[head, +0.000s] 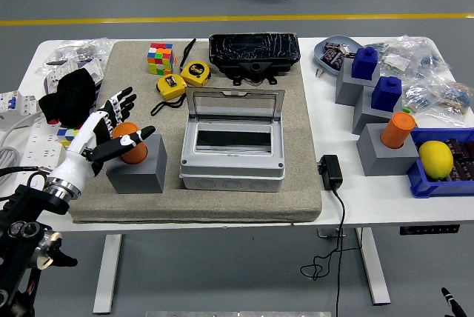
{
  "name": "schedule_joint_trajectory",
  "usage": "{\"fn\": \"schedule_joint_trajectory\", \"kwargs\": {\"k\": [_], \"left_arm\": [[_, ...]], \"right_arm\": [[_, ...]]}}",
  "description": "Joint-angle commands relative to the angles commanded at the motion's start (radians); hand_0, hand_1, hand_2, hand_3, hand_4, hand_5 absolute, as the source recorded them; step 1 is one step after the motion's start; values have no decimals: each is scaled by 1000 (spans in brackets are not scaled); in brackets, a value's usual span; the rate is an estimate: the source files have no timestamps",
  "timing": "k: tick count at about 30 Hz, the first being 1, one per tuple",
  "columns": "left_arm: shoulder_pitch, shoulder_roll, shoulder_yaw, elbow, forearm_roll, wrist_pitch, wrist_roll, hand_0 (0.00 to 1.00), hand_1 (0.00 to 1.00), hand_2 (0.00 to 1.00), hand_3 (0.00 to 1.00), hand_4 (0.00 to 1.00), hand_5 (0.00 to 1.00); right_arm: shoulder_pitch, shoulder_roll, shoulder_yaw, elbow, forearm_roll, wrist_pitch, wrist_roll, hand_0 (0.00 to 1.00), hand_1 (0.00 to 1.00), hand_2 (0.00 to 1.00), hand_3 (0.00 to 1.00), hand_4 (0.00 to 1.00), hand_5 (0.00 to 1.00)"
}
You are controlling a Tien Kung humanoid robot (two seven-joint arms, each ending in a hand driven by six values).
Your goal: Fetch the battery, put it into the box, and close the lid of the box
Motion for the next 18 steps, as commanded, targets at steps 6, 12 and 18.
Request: {"fn": "schedule_joint_trajectory", "kwargs": {"k": [6, 12, 18], "left_arm": [[2, 0, 7, 2, 36, 29, -3, 998, 998, 998, 998, 998, 2], [9, -6, 27, 11, 17, 58, -12, 998, 998, 998, 998, 998, 2], [13, -15, 50, 33, -30, 100, -34, 895, 983, 998, 963, 998, 2]], "right_arm": [[-2, 0, 0, 0, 2, 2, 0, 880, 839, 806, 841, 998, 998], [0, -1, 5, 0, -3, 7, 2, 881, 840, 804, 839, 998, 998], [-1, 0, 7, 0, -1, 12, 3, 880, 834, 797, 828, 998, 998]]}}
